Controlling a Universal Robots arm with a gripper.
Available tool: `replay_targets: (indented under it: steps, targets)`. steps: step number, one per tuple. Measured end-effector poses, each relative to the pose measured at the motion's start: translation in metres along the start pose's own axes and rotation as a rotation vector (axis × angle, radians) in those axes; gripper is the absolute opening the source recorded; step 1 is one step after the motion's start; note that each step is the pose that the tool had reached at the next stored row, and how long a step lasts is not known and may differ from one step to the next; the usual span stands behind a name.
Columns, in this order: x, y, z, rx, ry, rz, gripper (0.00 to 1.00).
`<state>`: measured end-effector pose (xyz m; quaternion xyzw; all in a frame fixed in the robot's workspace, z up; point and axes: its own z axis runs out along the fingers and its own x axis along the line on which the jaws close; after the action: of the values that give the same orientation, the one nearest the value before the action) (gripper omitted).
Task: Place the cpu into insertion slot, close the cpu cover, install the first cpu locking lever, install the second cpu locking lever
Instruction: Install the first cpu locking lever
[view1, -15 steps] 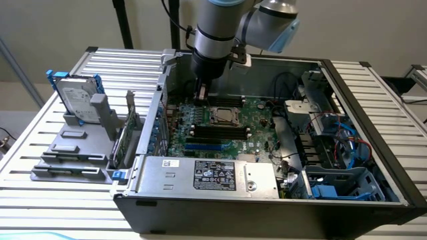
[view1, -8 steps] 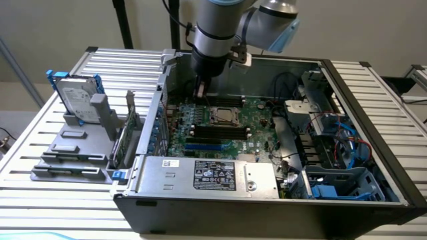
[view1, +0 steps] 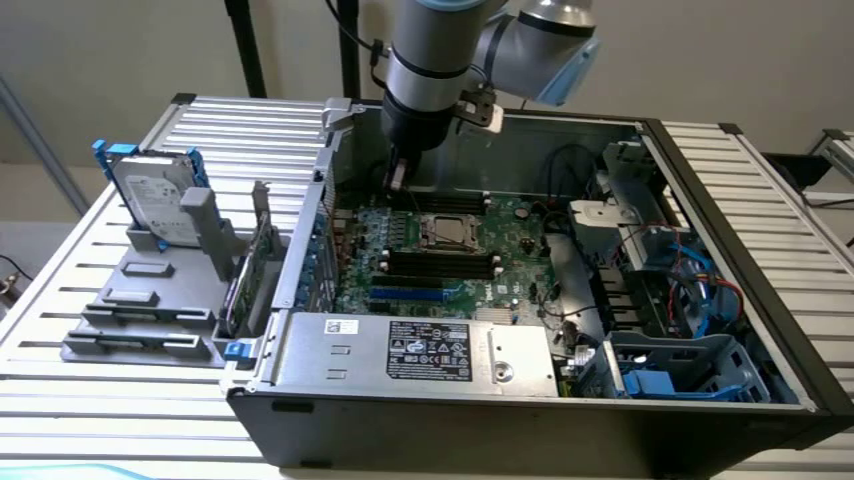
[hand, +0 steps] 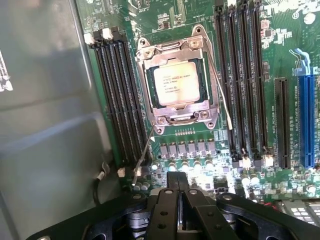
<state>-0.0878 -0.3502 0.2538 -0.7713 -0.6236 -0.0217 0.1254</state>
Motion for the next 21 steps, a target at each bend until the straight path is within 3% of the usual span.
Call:
replay_targets:
  steps: [10, 15, 21]
  targets:
    - [0.0000, -0.0001, -0.0001, -0.0215, 0.0252, 0.131, 0.11]
    - [0.0000, -0.0003, 0.0000, -0.0190, 0.0343, 0.186, 0.11]
    - [-0.0004, -0.0017, 0.0002, -0.0121, 0.0378, 0.230, 0.11]
